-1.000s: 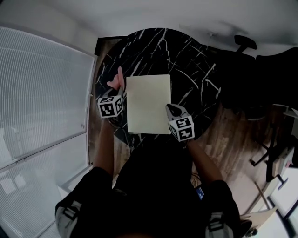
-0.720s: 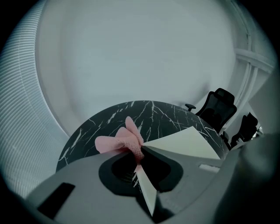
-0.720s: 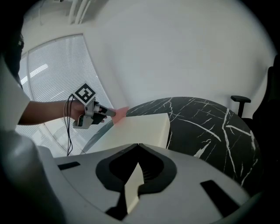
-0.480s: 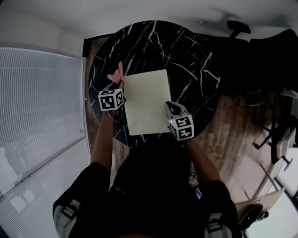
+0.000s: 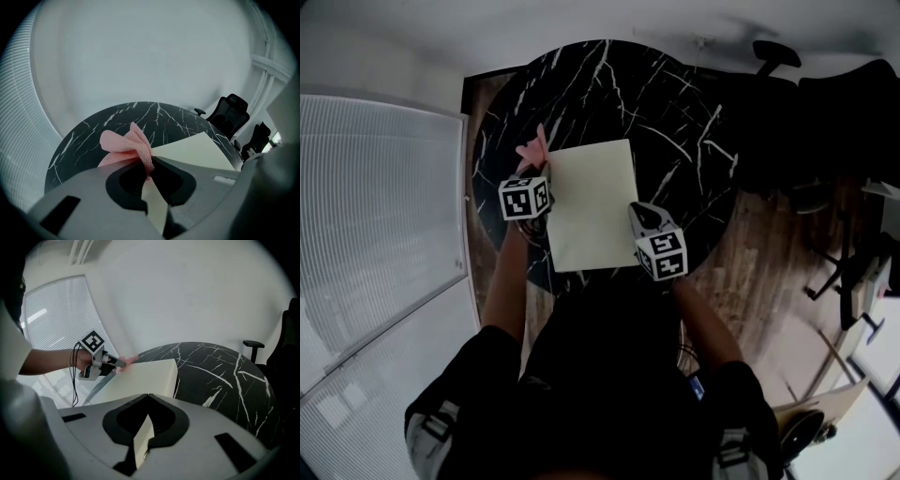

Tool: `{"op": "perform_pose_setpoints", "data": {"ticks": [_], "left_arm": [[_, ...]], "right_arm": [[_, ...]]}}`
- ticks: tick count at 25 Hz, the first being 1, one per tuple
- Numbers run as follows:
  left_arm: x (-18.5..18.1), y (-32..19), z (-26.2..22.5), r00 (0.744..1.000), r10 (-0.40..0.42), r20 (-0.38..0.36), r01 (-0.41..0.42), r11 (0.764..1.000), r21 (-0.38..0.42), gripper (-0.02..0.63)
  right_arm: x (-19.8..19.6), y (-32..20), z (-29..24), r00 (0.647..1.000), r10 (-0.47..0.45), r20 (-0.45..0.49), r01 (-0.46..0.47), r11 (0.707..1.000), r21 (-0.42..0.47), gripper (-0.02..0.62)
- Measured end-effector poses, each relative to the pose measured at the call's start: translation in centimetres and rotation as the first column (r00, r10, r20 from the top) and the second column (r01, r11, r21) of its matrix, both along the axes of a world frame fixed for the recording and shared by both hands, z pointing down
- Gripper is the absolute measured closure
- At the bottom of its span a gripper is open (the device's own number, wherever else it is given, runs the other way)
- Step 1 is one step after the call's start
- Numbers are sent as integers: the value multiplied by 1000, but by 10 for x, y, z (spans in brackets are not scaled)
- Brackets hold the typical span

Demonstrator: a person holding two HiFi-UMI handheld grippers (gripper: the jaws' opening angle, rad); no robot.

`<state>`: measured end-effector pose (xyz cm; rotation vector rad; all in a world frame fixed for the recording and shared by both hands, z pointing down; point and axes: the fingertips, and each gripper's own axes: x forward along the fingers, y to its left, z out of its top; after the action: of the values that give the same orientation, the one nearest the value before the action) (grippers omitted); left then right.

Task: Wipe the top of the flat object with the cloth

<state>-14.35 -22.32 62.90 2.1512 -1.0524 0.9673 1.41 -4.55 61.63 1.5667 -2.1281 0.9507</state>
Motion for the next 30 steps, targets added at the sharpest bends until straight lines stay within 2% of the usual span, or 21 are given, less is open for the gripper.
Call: {"op": "perform_pose_setpoints", "data": {"ticks": [18, 30], "left_arm": [[54, 28, 2, 998, 60, 7, -60, 998, -16, 586], [99, 43, -1, 993, 121, -1, -121, 993, -14, 586]], "right_arm": [[25, 21, -2, 1000, 4, 13, -4, 1000, 4, 600], [65, 47, -4, 996, 83, 7, -83, 996, -8, 600]]}}
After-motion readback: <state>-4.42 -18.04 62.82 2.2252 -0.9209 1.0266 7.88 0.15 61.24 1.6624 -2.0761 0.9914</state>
